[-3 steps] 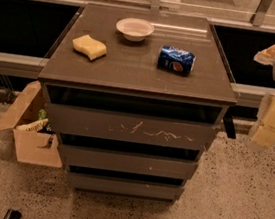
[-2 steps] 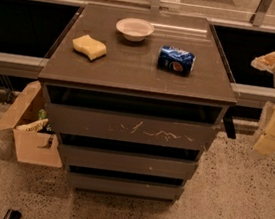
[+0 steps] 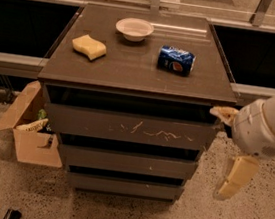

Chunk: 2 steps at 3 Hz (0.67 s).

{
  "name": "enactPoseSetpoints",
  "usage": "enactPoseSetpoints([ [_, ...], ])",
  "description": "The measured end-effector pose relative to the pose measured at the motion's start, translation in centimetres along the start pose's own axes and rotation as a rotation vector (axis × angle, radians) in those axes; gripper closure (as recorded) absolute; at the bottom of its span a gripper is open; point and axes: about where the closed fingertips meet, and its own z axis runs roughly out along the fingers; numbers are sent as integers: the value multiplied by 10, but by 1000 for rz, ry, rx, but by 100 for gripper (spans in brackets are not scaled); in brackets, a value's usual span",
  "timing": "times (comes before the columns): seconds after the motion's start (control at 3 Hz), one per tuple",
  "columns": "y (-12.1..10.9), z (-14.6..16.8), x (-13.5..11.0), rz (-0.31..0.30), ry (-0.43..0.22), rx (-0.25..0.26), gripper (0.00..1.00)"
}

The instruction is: Open bottom drawer

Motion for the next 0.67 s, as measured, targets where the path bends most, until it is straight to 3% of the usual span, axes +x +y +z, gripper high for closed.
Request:
enactPoseSetpoints([
  [0.33, 28, 57, 5, -6, -59, -82, 0],
  [0.67, 29, 61, 7, -4, -53, -85, 0],
])
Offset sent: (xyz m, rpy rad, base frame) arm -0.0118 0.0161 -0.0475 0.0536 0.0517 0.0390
